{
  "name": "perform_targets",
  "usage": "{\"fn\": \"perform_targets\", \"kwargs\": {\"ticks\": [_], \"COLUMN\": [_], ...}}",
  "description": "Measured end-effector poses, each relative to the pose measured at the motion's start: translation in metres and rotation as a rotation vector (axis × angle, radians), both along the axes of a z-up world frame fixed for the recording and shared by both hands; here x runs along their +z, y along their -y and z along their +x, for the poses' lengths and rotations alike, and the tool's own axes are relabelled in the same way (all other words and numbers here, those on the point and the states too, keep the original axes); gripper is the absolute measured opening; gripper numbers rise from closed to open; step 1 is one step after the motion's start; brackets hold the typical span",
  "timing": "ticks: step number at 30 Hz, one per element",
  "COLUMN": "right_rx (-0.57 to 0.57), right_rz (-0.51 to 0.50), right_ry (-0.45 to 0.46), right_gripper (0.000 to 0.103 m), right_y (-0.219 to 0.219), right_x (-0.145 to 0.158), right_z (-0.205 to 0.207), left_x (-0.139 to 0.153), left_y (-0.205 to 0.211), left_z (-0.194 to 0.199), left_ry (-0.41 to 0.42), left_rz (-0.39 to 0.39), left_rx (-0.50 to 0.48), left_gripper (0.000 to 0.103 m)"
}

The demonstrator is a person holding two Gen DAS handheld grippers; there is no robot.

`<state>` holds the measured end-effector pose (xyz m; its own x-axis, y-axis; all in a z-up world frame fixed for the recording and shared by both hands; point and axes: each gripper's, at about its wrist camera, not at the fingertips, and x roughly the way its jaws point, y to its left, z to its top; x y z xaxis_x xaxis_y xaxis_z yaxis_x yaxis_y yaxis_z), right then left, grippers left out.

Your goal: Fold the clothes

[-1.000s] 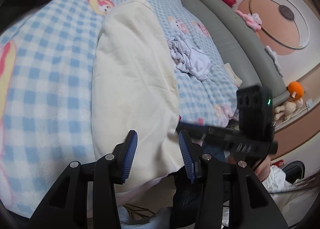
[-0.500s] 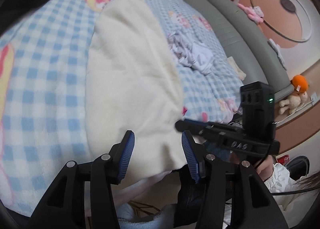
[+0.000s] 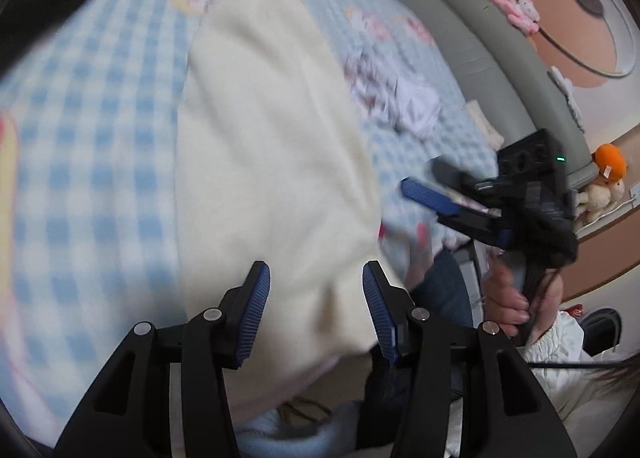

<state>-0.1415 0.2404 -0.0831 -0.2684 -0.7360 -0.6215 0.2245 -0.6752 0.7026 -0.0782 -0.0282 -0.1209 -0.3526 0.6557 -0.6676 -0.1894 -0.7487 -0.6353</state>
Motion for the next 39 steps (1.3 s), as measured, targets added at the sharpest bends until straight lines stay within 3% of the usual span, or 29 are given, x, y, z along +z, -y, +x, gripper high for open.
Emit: {"fn": "perform_targets", "kwargs": {"ticks": [7, 12, 15, 22, 26, 30, 31, 35, 37, 39], "right_rx": [0.045, 0.131, 0.111, 0.121, 0.184, 0.26, 0.259, 0.121, 0.089, 0.086], "right_rz": [0.097, 0.163, 0.062, -0.102, -0.072, -0.062, -0.045, -0.012, -0.043, -0.099], "right_ry": [0.02, 0.005, 0.0, -0.031, -0.133, -0.215, -0.213, -0.027, 0.02, 0.038], "right_gripper": [0.053, 0.053, 0.049, 0.036, 0.031, 0.028, 0.028, 0.035, 0.038, 0.035], "right_y": [0.028, 0.051, 0.052, 0.071, 0.097, 0.091, 0.087, 0.065, 0.061, 0.064], "right_x": [-0.01, -0.02, -0.023, -0.009, 0.017, 0.031, 0.029, -0.013, -0.025, -0.034], "right_z": [-0.057, -0.074, -0.074, -0.09, -0.086, -0.062, -0.058, -0.081, -0.098, -0.114], "left_x": [0.018, 0.001, -0.014, -0.032, -0.031, -0.034, -0.035, -0.036, -0.037, -0.037], "left_y": [-0.005, -0.018, -0.017, -0.013, -0.01, -0.01, -0.01, -0.009, -0.007, -0.006], "left_z": [-0.051, -0.078, -0.071, -0.066, -0.067, -0.065, -0.064, -0.064, -0.065, -0.067], "left_ry": [-0.06, -0.033, -0.018, 0.005, 0.011, -0.001, -0.005, -0.003, 0.003, 0.013], "left_rz": [-0.043, -0.123, -0.154, -0.142, -0.124, -0.125, -0.127, -0.121, -0.115, -0.107], "left_rx": [0.012, -0.015, 0.002, 0.062, 0.048, 0.038, 0.036, 0.034, 0.036, 0.036], "left_gripper": [0.05, 0.049, 0.049, 0.049, 0.049, 0.05, 0.05, 0.05, 0.05, 0.05]}}
